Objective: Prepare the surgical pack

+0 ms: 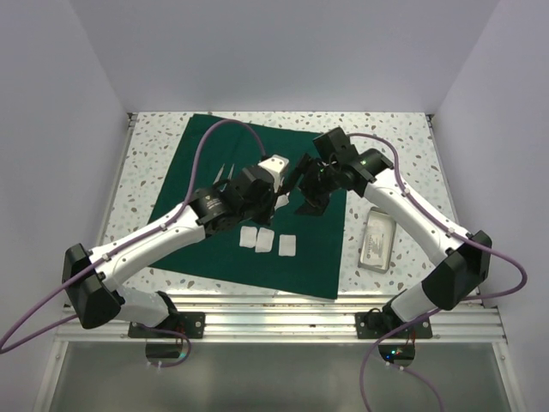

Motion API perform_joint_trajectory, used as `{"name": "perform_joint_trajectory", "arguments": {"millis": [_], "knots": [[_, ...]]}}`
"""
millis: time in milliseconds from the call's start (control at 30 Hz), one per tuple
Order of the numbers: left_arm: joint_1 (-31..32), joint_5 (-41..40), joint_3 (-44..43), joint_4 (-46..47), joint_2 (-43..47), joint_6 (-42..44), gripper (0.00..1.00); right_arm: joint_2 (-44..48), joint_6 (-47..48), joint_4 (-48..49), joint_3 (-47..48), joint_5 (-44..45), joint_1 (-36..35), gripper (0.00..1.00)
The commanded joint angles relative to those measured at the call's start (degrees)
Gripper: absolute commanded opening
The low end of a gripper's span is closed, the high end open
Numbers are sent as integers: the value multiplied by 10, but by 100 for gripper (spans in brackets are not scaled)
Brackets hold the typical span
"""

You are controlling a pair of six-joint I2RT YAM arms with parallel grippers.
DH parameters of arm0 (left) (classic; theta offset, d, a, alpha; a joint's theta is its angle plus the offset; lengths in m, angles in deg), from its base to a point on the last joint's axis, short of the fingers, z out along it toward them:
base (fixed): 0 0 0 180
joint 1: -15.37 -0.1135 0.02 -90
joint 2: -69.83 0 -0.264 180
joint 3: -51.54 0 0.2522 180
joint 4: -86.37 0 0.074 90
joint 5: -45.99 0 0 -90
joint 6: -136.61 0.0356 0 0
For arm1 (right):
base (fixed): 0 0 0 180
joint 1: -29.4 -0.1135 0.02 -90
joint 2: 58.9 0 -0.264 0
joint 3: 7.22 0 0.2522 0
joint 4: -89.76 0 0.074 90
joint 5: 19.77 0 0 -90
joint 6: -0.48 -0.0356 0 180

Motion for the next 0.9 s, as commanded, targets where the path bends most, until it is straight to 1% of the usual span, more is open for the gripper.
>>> {"name": "perform_joint_trajectory", "arguments": {"millis": [0,167,567,633,700,733,833,867], "knots": [[7,-7,-25,28,-2,9,0,-11,-13,24,0,0,-6,71],[13,-9,-31,28,-8,8,0,-15,-17,31,-4,5,-13,67],[20,-2,-27,35,-5,9,0,-27,-21,35,-25,21,-23,59],[21,-1,-24,34,-1,9,0,-29,-20,39,-25,24,-22,58],[22,6,-16,39,4,11,0,-33,-20,45,-27,23,-23,54],[22,21,-12,43,7,15,0,-35,-18,49,-28,17,-23,51],[22,39,-7,52,14,19,0,-35,-17,65,-38,7,-24,25],[22,40,2,63,19,19,0,-33,-18,70,-42,3,-23,9]]}}
